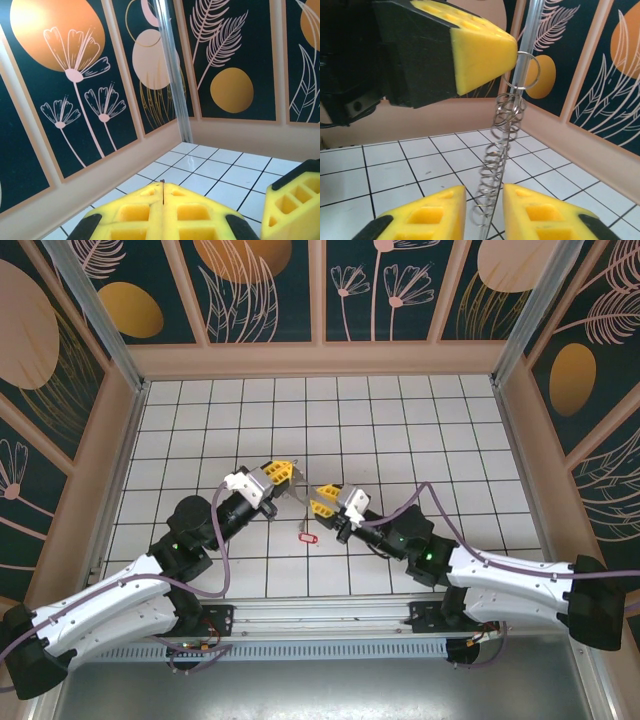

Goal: Put the keys on the keyring

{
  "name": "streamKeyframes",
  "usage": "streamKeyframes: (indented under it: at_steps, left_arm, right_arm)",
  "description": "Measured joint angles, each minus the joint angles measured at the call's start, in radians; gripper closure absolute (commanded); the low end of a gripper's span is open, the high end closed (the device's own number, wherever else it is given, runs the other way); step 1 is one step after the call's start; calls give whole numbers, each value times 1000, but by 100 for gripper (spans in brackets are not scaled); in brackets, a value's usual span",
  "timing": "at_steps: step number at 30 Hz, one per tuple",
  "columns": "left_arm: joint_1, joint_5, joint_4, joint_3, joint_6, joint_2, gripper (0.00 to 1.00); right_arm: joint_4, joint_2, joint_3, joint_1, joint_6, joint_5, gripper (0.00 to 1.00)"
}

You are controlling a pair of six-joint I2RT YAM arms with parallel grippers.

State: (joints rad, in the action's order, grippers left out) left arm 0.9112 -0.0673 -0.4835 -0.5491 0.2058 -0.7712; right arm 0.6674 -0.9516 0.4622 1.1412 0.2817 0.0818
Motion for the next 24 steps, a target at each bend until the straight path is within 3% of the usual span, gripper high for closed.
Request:
streamKeyframes:
  at_steps: [7, 11, 15, 19, 24]
  left_arm:
    - [0, -8, 96, -8, 14, 43, 100]
    - [0, -30, 174, -8, 9, 102, 100]
    - [0, -50, 259, -12, -21, 157, 100]
    - [0, -57, 335, -12, -67, 198, 100]
    - [0, -74, 407, -7, -125, 233, 100]
  right_arm:
    - [-31, 73, -20, -16, -41, -11, 47]
    - [-95, 126, -20, -103, -106, -40, 38]
    - [-174, 114, -17, -227, -185, -112, 38]
    - [-301, -87, 89, -334, -233, -212, 42]
    - [-405, -417, 228, -381, -253, -354, 43]
